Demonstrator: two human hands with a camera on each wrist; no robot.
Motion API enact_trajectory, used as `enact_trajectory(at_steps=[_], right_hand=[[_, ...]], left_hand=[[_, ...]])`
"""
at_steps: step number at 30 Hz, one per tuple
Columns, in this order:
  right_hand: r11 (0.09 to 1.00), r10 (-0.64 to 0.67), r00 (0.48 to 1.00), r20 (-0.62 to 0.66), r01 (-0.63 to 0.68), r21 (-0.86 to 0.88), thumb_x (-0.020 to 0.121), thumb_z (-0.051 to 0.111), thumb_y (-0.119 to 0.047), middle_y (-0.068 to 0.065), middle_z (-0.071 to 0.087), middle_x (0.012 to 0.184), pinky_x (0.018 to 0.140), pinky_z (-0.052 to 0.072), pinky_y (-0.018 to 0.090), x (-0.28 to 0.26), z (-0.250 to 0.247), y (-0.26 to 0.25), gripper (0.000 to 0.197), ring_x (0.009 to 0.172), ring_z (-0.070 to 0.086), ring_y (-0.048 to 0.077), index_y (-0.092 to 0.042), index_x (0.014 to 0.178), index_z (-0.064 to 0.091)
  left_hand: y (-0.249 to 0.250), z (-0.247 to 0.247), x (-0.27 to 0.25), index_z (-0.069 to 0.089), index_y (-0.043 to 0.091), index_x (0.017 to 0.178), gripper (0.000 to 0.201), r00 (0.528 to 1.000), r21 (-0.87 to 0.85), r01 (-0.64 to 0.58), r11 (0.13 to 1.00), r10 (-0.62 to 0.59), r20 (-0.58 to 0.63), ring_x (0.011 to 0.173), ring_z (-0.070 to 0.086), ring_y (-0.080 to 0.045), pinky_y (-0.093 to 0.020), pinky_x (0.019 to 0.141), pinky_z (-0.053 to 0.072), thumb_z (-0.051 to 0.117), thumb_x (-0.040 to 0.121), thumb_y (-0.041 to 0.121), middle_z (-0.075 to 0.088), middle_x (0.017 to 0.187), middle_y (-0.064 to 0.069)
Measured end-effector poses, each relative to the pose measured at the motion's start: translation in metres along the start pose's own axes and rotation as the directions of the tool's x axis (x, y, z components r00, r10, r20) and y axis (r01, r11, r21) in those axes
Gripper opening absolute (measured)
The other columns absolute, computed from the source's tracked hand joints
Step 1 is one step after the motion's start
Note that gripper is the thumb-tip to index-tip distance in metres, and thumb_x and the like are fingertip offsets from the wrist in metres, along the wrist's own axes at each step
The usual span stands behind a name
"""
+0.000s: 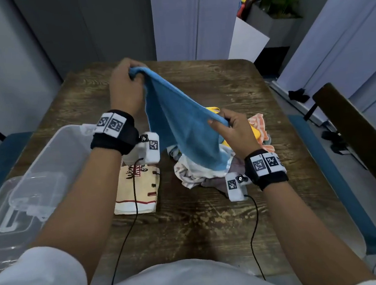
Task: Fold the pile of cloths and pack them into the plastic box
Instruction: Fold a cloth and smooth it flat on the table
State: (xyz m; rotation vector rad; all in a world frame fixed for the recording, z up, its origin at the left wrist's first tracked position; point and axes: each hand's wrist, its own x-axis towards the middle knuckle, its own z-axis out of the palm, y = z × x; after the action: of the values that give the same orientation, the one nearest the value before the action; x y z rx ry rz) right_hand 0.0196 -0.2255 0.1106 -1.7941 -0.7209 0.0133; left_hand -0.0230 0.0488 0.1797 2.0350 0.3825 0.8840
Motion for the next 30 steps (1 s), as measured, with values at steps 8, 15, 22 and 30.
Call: enact_trajectory(at_steps=[8, 15, 22, 30], right_hand=[[0.980, 0.138, 0.985, -0.104, -0.150, -0.129, 0.096, 0.064, -0.017, 0.008, 0.066, 0.087, 0.071, 0.046, 0.035, -0.009, -0.022, 0.042, 0.021, 0.077, 0.058, 0.018, -0.034, 0.090, 0.054], [0.954, 0.155, 0.962, -0.226, -0.205, -0.220, 0.097, 0.062, -0.015, -0.014, 0.058, 0.085, 0.068, 0.040, 0.010, -0.014, -0.030, 0.058, 0.008, 0.076, 0.053, -0.005, -0.022, 0.098, 0.058], [0.736, 0.312, 0.935, -0.170, -0.351, -0.578, 0.084, 0.070, -0.014, 0.011, 0.054, 0.094, 0.075, 0.039, 0.030, -0.019, -0.028, 0.080, 0.015, 0.094, 0.056, 0.030, -0.018, 0.099, 0.069], [0.746, 0.567, 0.820, -0.084, -0.554, -0.370, 0.095, 0.054, -0.010, 0.007, 0.065, 0.066, 0.050, 0.048, 0.029, -0.036, -0.023, 0.088, 0.015, 0.054, 0.062, 0.022, -0.018, 0.104, 0.065]], left_hand=[[-0.009, -0.017, 0.012, 0.057, 0.026, 0.087, 0.011, 0.986, -0.052, 0.021, 0.998, -0.029, -0.166, 0.071, 0.052, 0.006, -0.010, 0.070, 0.043, 0.057, 0.095, 0.018, 0.058, 0.080, 0.017], [-0.006, -0.017, -0.001, 0.050, 0.028, 0.086, 0.015, 0.976, -0.186, 0.097, 0.978, -0.130, -0.176, 0.065, 0.045, 0.005, -0.014, 0.065, 0.039, 0.052, 0.100, 0.022, 0.051, 0.079, 0.012], [0.007, 0.008, -0.028, 0.059, 0.001, 0.087, 0.037, 0.981, -0.101, -0.007, 0.995, 0.026, 0.191, 0.070, 0.043, -0.010, -0.028, 0.066, 0.040, 0.061, 0.097, 0.036, 0.050, 0.077, -0.002], [0.019, 0.011, -0.049, 0.060, 0.003, 0.089, 0.032, 0.948, -0.198, -0.021, 0.980, 0.083, 0.309, 0.071, 0.044, -0.011, -0.029, 0.065, 0.038, 0.056, 0.103, 0.031, 0.050, 0.078, -0.003]])
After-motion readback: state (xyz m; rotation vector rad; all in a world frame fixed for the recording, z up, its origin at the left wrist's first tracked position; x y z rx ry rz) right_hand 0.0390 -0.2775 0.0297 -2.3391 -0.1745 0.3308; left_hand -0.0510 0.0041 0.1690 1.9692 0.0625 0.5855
